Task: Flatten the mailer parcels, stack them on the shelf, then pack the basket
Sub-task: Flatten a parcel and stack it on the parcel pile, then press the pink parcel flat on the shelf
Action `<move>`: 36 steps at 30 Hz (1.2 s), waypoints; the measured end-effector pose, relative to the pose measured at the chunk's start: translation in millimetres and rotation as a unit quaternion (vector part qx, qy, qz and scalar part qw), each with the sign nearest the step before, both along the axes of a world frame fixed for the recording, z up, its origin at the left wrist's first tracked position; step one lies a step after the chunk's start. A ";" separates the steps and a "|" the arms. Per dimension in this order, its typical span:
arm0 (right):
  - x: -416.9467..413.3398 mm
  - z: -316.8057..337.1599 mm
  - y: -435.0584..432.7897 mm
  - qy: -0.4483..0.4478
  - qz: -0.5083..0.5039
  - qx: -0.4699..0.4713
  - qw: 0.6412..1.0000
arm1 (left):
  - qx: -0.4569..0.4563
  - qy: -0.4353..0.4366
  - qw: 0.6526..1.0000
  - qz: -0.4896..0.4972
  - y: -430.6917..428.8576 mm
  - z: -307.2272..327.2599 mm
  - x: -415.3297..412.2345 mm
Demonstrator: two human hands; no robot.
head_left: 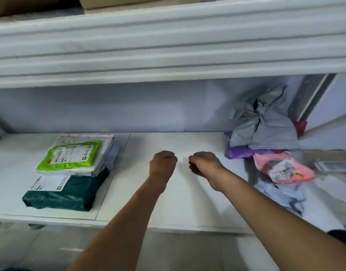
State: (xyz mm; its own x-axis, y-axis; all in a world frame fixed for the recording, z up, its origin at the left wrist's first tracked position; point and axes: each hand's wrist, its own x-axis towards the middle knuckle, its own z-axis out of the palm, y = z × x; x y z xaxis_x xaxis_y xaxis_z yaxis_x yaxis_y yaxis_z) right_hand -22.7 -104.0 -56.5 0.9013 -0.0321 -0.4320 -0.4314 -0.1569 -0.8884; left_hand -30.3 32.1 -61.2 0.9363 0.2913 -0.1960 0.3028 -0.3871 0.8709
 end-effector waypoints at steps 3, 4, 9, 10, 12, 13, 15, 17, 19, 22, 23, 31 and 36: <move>4.9 -2.0 -24.5 0.002 -0.039 0.003 0.999 | -0.047 0.012 0.998 -0.033 -32.5 -3.8 1.0; 7.5 -2.6 -36.5 0.002 -0.056 0.006 0.998 | -0.061 0.015 0.997 -0.048 -48.2 -5.6 4.2; 8.0 -7.6 -65.3 -0.021 -0.058 -0.055 0.997 | -0.111 0.052 0.989 -0.085 -91.8 -14.7 11.1; 8.8 -7.9 -69.7 -0.025 -0.047 -0.080 0.995 | -0.126 0.058 0.986 -0.090 -96.6 -15.9 11.6; 12.8 -9.4 -89.2 -0.029 -0.025 -0.159 0.987 | -0.150 0.075 0.980 -0.104 -114.5 -21.5 13.6; 14.7 -7.2 -95.6 -0.041 -0.011 -0.197 0.979 | -0.161 0.082 0.978 -0.106 -120.7 -22.7 15.2; 18.4 -4.9 -110.4 -0.054 0.000 -0.252 0.966 | -0.183 0.112 0.969 -0.119 -137.5 -26.1 20.4; 19.2 -4.3 -125.6 -0.050 0.006 -0.278 0.959 | -0.218 0.141 0.955 -0.141 -158.6 -26.3 23.4; 19.0 -6.4 -137.2 -0.049 0.023 -0.304 0.951 | -0.239 0.151 0.951 -0.123 -174.7 -27.6 26.6; 20.3 -11.3 -153.5 -0.048 -0.002 -0.298 0.953 | -0.239 0.152 0.953 -0.106 -192.8 -35.1 31.0; 20.0 -12.0 -159.3 -0.052 -0.016 -0.295 0.954 | -0.241 0.155 0.952 -0.108 -197.7 -37.0 32.2; 4.4 -29.0 -196.2 -0.020 -0.055 -0.569 0.820 | -0.226 0.184 0.947 -0.133 -220.4 -42.6 30.0; 7.0 -21.1 -176.1 0.050 -0.003 -0.463 0.885 | -0.244 0.178 0.941 -0.151 -216.7 -43.5 22.4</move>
